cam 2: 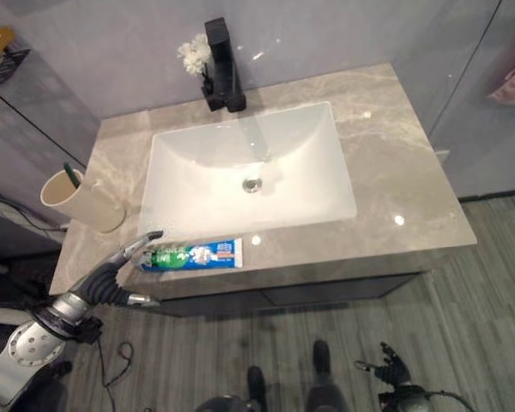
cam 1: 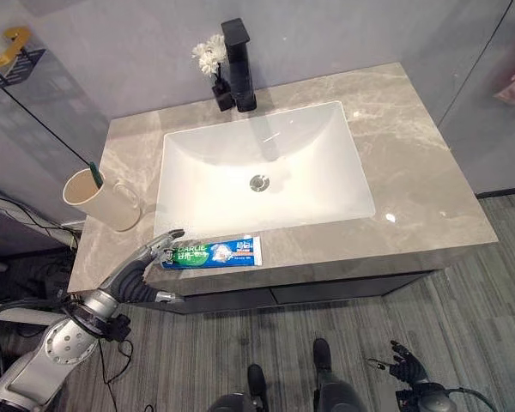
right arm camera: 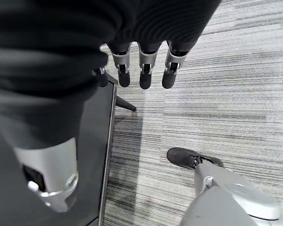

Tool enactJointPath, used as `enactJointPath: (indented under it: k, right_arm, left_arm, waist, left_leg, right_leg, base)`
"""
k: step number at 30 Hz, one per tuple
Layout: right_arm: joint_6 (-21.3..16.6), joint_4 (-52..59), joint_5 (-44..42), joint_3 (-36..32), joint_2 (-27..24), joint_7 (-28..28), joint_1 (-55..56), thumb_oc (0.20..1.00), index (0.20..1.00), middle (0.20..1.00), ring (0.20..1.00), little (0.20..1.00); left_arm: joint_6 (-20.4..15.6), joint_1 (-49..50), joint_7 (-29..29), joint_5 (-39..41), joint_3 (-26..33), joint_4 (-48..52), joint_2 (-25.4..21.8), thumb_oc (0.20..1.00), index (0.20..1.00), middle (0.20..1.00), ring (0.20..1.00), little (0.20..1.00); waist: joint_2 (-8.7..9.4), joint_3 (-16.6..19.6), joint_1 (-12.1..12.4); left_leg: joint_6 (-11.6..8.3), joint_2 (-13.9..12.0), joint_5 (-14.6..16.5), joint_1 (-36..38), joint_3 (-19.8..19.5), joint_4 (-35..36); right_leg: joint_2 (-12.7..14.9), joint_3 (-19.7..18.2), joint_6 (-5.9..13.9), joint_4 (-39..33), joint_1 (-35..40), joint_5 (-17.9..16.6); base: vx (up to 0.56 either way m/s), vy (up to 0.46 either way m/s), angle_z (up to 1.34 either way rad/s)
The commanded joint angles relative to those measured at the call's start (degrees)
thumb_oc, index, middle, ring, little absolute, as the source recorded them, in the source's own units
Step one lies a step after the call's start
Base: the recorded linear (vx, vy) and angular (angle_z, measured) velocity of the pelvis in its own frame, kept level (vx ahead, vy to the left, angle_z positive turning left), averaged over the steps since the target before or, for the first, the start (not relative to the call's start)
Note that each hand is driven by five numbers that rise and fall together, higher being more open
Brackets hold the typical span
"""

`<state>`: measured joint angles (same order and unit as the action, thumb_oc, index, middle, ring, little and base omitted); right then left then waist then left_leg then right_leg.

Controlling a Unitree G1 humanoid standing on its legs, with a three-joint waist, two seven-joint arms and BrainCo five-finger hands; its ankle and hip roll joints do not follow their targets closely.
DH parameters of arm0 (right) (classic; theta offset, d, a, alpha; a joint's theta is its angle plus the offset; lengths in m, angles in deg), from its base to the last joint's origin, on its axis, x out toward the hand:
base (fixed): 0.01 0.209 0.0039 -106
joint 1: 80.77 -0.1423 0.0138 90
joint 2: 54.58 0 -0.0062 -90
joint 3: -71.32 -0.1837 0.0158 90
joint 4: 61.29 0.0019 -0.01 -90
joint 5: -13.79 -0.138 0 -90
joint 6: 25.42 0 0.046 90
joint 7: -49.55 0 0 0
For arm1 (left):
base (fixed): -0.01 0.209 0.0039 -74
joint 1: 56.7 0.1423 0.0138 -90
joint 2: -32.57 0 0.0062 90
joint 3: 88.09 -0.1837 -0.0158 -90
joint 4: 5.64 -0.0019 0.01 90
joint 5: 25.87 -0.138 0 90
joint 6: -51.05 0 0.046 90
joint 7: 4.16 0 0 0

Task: Put brush and paste in cup on sink, flatten towel.

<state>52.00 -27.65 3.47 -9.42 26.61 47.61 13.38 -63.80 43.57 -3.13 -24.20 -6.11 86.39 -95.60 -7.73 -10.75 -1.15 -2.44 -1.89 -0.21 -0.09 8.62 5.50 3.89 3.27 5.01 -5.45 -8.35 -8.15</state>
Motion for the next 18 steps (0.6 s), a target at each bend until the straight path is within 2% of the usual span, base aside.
enactJointPath:
  k: [1, 12, 18]
  right_arm:
    - [-1.81, 2.66, 0.32, 1.69, -0.9, 0.53, -1.15, 1.0, 1.0, 1.0, 1.0, 1.0]
    - [-1.39, 3.57, 0.64, 2.4, -0.4, 0.65, -1.54, 1.0, 1.0, 1.0, 1.0, 1.0]
    - [-1.23, 3.92, 1.67, 3.07, -0.54, 0.66, -1.67, 1.0, 1.0, 1.0, 1.0, 1.0]
  left_arm:
    - [-1.13, -3.43, 0.88, 0.73, 1.01, -0.94, -0.64, 1.0, 1.0, 1.0, 1.0, 1.0]
    - [0.54, -3.74, 2.02, 2.88, 2.63, -6.12, 3.62, 1.0, 1.0, 1.0, 1.0, 1.0]
    - [0.97, -4.29, 0.02, 6.12, 1.74, -6.5, 5.16, 1.0, 1.0, 1.0, 1.0, 1.0]
  waist:
    - [0.84, -0.39, -1.62]
    - [2.09, -1.12, -0.97]
    - [2.54, -1.38, -0.89]
  left_leg:
    - [-1.46, -0.91, -0.59, -0.73, -3.55, -0.5]
    - [-1.47, -1.06, -0.76, -1.59, -3.56, -0.5]
    - [-1.4, -1.17, -0.64, -1.8, -3.23, -0.5]
  right_leg:
    - [3.61, -1.49, 4.97, 1.01, 3.26, 1.85]
    - [3.57, -1.36, 4.93, 0.99, 2.38, 1.66]
    - [3.38, -1.68, 4.91, 1.1, 1.87, 1.72]
  base:
    - [0.0, 0.0, 0.0]
    - [0.0, 0.0, 0.0]
    - [0.01, 0.004, 0.0]
